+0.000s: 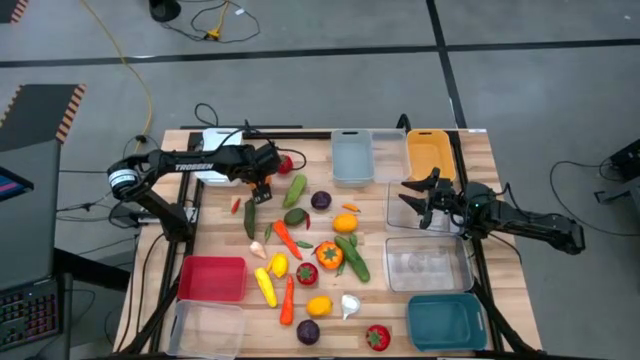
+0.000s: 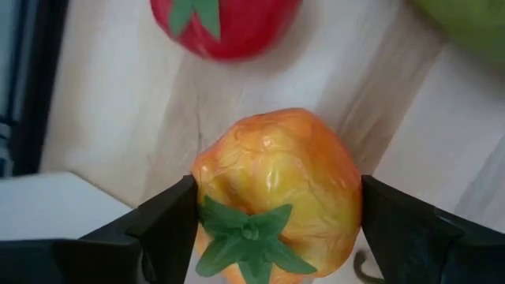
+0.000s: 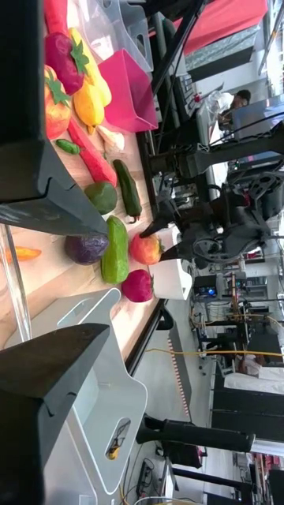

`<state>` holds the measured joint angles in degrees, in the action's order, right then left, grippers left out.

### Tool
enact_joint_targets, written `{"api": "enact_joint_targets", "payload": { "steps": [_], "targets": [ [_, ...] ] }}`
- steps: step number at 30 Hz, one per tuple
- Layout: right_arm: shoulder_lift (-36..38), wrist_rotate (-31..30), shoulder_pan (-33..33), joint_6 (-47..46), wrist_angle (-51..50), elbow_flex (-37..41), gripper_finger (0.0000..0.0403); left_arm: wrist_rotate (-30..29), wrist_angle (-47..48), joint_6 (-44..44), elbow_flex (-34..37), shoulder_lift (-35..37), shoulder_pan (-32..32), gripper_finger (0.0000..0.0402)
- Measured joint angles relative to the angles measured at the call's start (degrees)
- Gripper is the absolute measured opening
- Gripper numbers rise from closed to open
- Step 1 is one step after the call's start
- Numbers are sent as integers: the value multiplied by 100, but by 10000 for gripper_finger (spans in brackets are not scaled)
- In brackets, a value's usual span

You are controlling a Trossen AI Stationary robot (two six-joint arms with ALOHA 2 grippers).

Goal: Sort produce into baskets
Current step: Put the top pumpkin into the white bin

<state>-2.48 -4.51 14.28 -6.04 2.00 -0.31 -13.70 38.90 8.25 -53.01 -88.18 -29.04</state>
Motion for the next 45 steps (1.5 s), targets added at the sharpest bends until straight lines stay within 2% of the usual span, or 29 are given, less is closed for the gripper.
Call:
{"api": "enact_joint_targets", "payload": {
  "steps": [7, 16, 26, 34, 39, 45],
  "targets": [
    [0, 0, 0, 0, 0, -1, 218, -133, 693, 186, -963, 0, 2, 290],
    [0, 0, 0, 0, 0, 0, 218, -1147, 2137, 170, -1999, 59, -190, 289],
    [2, 0, 0, 0, 0, -1, 218, -1247, 2346, -318, -1918, 540, -1290, 289],
    [2, 0, 0, 0, 0, -1, 218, -737, 2368, -739, -1823, 457, -2203, 303],
    [1, 0, 0, 0, 0, -1, 218, -575, 1938, -789, -1301, 457, -2480, 309],
    [2, 2, 0, 0, 0, -1, 218, -494, 965, -691, -693, 457, -2518, 311]
  ]
}}
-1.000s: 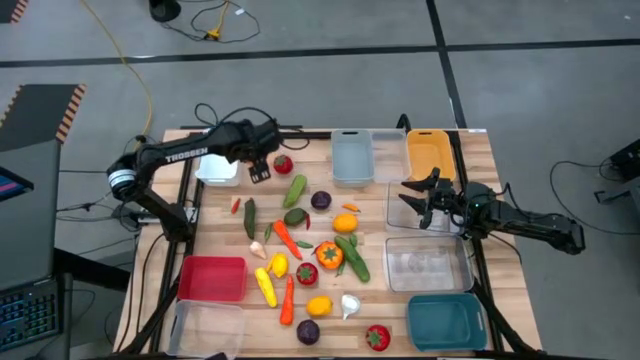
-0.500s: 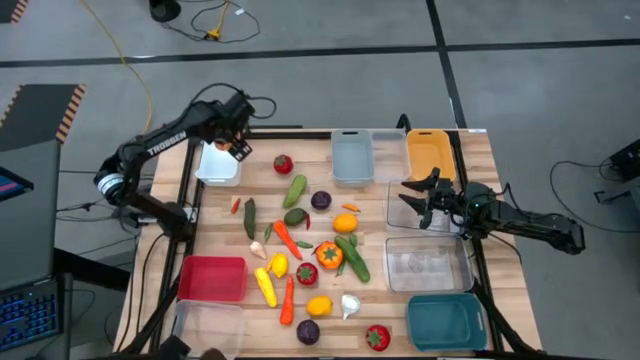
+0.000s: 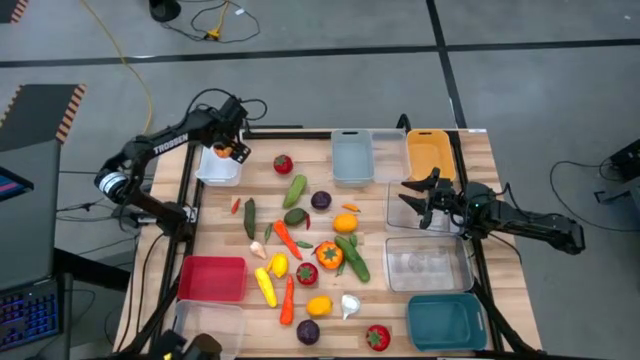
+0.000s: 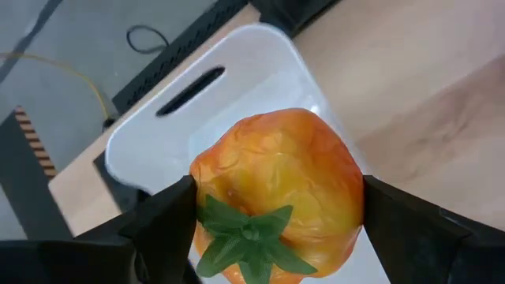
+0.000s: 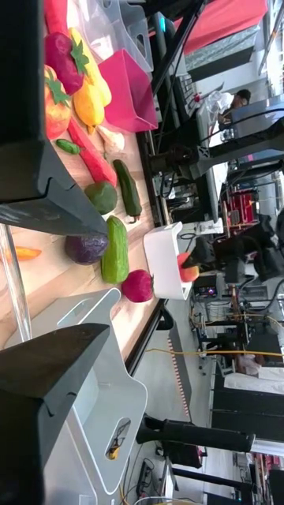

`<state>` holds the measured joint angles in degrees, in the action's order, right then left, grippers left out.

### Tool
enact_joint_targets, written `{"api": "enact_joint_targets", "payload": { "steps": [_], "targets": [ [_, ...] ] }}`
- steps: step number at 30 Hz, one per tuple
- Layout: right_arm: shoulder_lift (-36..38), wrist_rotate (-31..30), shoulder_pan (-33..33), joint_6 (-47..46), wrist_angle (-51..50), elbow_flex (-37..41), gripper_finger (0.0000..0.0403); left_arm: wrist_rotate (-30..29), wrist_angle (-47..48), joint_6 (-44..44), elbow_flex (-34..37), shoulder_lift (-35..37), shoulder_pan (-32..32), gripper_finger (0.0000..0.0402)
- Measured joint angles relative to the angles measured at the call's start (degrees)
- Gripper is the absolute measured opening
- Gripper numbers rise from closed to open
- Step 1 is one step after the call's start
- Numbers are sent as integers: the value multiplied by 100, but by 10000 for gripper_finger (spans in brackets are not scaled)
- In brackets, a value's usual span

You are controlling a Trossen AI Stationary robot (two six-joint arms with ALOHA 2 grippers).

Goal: Sort produce into baskets
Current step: Put the top pumpkin into the white bin

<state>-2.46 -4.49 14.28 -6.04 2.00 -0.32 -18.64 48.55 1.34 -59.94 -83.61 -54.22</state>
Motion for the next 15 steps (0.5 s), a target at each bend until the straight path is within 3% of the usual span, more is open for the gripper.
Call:
{"api": "enact_joint_targets", "payload": {
  "steps": [9, 15],
  "targets": [
    [0, -2, 0, 0, 0, 0, 218, -109, -322, 235, 210, -1, -24, 312],
    [0, -2, 0, 0, 0, 1, 218, 139, -463, 529, 209, -1, -152, 331]
  ]
}}
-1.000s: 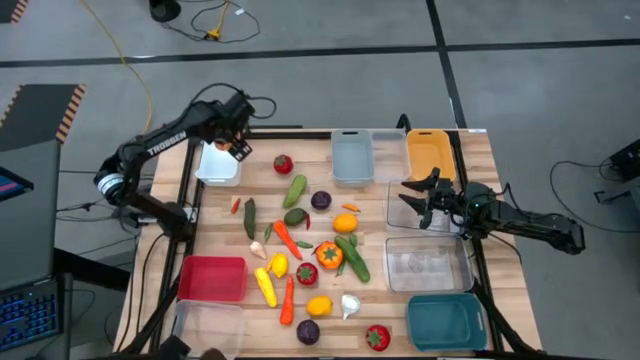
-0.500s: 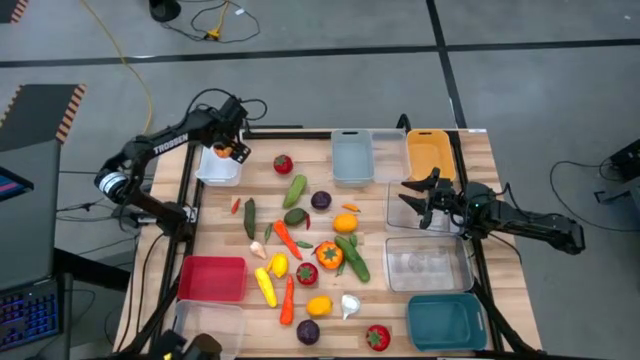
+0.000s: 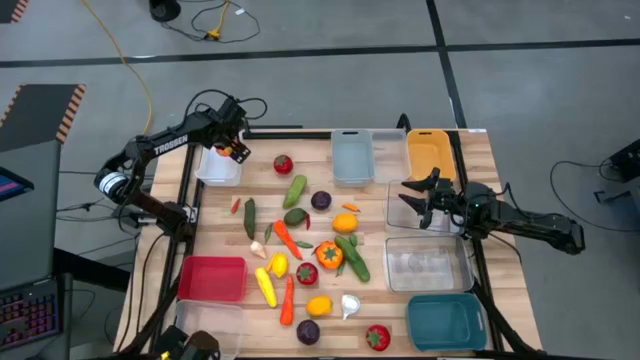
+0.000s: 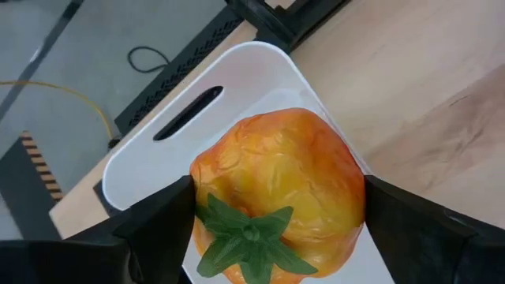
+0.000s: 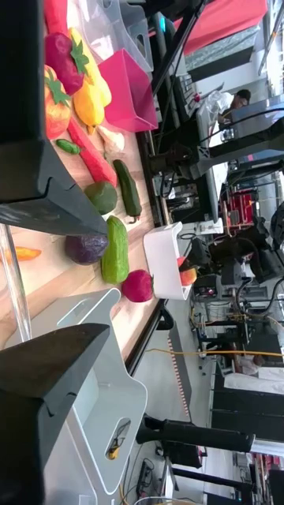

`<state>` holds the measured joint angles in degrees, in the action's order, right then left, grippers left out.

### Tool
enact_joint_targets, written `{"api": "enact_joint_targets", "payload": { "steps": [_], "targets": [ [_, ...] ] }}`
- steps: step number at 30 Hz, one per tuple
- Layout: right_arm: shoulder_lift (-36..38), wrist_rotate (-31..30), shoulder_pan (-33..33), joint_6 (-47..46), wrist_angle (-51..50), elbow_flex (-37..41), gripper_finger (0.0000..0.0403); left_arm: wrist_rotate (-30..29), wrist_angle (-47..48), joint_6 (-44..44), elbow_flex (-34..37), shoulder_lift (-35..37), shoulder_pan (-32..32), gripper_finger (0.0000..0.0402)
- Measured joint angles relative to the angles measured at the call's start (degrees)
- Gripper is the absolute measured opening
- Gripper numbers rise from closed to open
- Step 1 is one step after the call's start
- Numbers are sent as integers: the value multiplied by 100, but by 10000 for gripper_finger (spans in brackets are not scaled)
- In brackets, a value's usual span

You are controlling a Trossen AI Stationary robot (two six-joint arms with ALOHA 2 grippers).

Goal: Sort produce into baskets
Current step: Put the top pumpkin into the white bin, then put the top red tomato into the white bin

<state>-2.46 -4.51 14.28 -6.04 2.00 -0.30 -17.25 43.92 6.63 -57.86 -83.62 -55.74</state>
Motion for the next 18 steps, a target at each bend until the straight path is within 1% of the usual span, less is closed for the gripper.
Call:
{"api": "enact_joint_targets", "payload": {
  "steps": [3, 7, 10, 13, 16, 18],
  "targets": [
    [-2, 0, 0, 0, 0, -1, 218, 146, 3, -4, 1, 1, -93, 353],
    [-1, 0, 0, 0, 0, 0, 218, 201, 22, -27, -32, 1, -146, 381],
    [-2, 0, 0, 0, 0, -1, 218, 301, 26, 161, -197, 64, -145, 392],
    [0, 0, 0, 0, 0, -1, 218, 446, 13, 205, -450, 178, -141, 394],
    [-2, 0, 0, 0, 0, 1, 218, 863, -13, 214, -651, 333, -76, 395],
    [0, 0, 0, 0, 0, -1, 218, 1298, -139, 214, -709, 461, 22, 395]
  ]
}}
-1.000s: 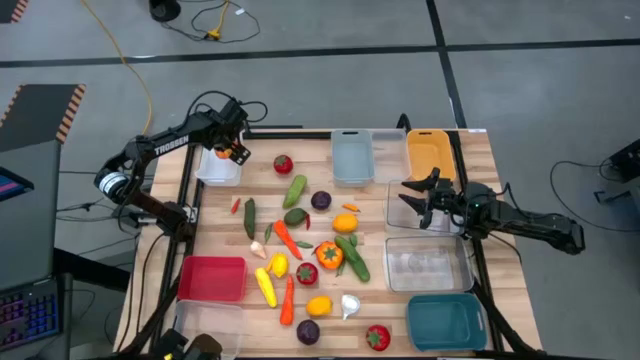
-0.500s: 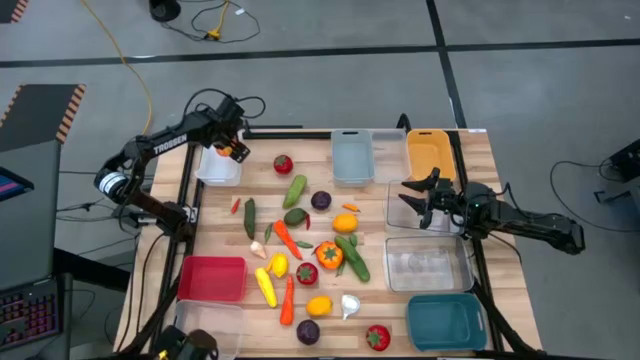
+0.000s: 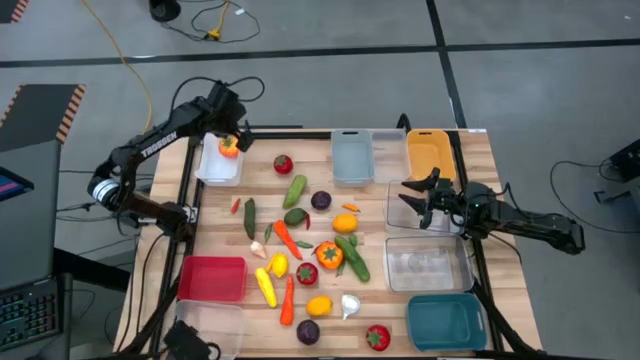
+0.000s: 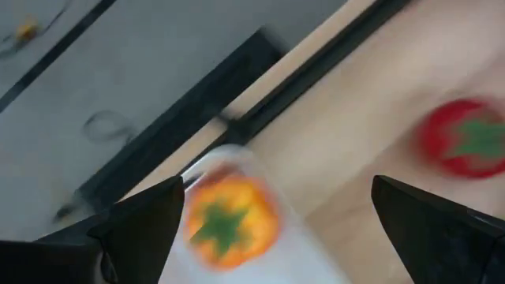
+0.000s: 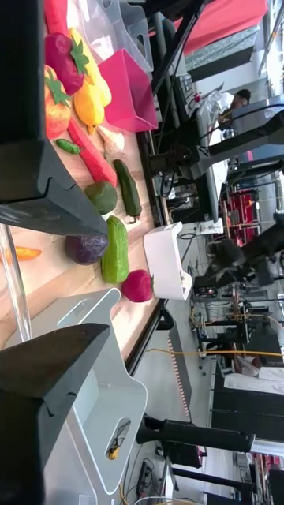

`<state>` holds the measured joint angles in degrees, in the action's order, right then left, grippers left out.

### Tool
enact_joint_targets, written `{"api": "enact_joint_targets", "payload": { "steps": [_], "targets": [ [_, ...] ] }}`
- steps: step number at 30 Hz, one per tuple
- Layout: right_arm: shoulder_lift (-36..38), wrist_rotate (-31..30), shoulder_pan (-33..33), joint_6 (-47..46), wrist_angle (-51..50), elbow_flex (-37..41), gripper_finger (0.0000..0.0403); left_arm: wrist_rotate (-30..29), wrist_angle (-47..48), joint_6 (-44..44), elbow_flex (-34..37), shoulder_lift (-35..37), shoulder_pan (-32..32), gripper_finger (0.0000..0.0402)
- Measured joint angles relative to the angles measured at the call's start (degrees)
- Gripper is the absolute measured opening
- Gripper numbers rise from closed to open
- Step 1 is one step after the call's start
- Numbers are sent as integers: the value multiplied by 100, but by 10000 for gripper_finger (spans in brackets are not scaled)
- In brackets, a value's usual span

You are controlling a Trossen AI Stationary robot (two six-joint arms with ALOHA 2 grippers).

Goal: Sort produce into baskets
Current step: Put the top red tomato into the white bin

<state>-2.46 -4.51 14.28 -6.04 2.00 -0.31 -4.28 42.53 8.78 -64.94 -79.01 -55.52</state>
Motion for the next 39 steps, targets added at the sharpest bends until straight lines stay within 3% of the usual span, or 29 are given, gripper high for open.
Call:
{"api": "enact_joint_targets", "payload": {
  "steps": [5, 10, 26, 39],
  "targets": [
    [0, 2, 0, 0, 0, 0, 218, 982, -501, 2, -20, 100, 427, 395],
    [-2, 0, 0, 0, 0, 0, 218, 1304, -858, 169, -20, -32, 971, 396],
    [0, 0, 0, 0, 2, 0, 218, 1033, -996, 501, -20, -1102, 1741, 400],
    [-1, 2, 0, 0, 0, 0, 218, 628, -1068, 772, -20, -1970, 1846, 400]
  ]
}}
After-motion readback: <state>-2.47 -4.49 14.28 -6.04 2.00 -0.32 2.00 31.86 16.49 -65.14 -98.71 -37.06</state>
